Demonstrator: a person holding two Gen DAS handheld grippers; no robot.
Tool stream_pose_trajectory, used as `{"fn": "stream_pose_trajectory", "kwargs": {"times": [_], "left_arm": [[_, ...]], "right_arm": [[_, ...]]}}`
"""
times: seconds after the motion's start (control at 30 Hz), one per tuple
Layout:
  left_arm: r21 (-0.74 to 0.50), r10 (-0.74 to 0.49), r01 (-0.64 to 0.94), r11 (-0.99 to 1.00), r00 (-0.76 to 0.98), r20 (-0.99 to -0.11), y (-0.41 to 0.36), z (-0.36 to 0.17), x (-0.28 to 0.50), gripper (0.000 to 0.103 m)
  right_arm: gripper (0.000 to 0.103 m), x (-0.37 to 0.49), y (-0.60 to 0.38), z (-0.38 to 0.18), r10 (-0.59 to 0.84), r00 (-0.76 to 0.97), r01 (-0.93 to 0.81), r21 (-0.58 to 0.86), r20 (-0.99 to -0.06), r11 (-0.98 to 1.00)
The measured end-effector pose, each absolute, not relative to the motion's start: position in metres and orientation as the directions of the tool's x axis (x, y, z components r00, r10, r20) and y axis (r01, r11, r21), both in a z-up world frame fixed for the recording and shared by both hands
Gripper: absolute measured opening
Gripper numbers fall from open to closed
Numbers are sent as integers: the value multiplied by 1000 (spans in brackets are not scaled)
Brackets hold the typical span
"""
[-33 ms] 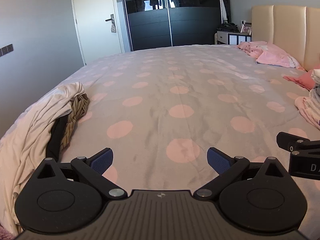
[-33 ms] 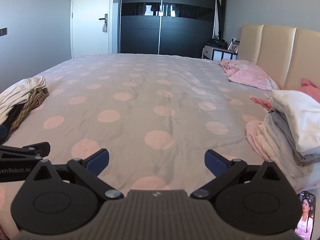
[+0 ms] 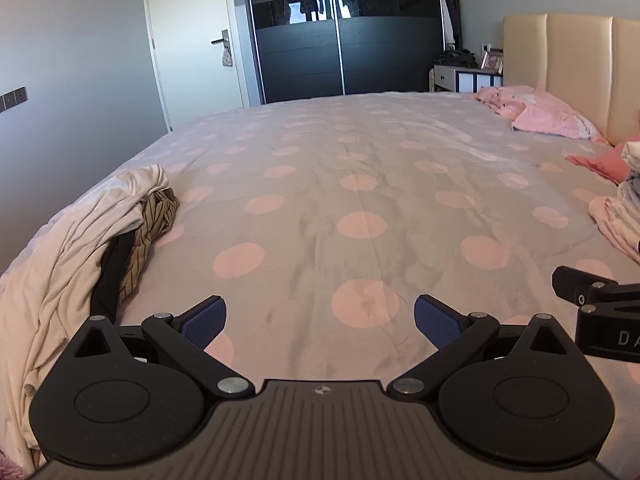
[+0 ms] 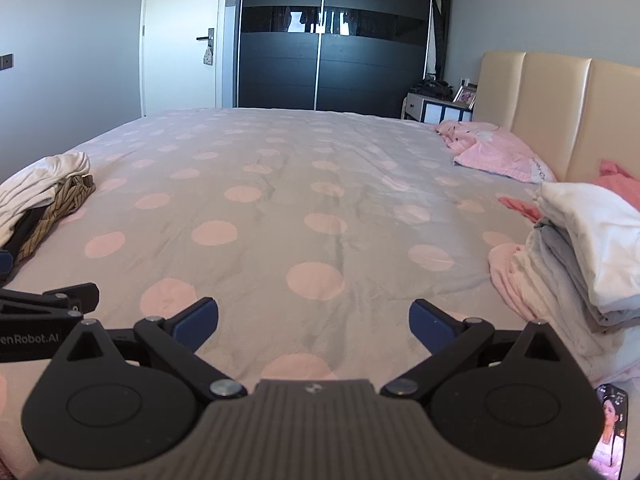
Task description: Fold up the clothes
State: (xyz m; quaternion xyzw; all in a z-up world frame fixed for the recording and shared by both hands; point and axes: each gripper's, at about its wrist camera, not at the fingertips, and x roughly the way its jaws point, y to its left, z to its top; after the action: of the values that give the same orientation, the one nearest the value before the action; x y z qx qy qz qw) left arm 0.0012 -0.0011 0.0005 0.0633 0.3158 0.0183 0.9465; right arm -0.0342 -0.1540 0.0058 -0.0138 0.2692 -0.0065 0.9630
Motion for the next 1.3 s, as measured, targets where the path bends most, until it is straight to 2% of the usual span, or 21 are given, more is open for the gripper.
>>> {"fn": "stream_pose_trajectory", "kwargs": {"times": [0.3, 0.63, 0.8, 0.97, 1.07, 1.3], "left_arm": [[86, 49, -2, 996, 836, -547, -5, 0, 3, 102], [42, 24, 1, 999, 815, -579, 7, -2, 11, 102], [28, 28, -14, 1000, 812, -583, 8, -1, 12, 102], [60, 33, 3, 998, 810, -586, 5, 0, 11, 102], [64, 12, 31, 997, 812, -584, 4, 0, 11, 97], [49, -9, 48, 998, 798, -603, 10, -3, 12, 97]], "right_arm": [[102, -34, -168, 13, 14, 861, -14, 5, -508, 1000], [102, -32, -142, 0, -33, 863, 10, -49, -504, 999], [102, -30, -141, -3, -11, 859, 4, -15, -512, 1000], [102, -26, -138, -6, -18, 857, 7, -24, -515, 1000], [102, -28, -136, -6, -17, 861, 7, -22, -509, 1000], [102, -29, -138, -7, -11, 860, 0, -23, -509, 1000]]}}
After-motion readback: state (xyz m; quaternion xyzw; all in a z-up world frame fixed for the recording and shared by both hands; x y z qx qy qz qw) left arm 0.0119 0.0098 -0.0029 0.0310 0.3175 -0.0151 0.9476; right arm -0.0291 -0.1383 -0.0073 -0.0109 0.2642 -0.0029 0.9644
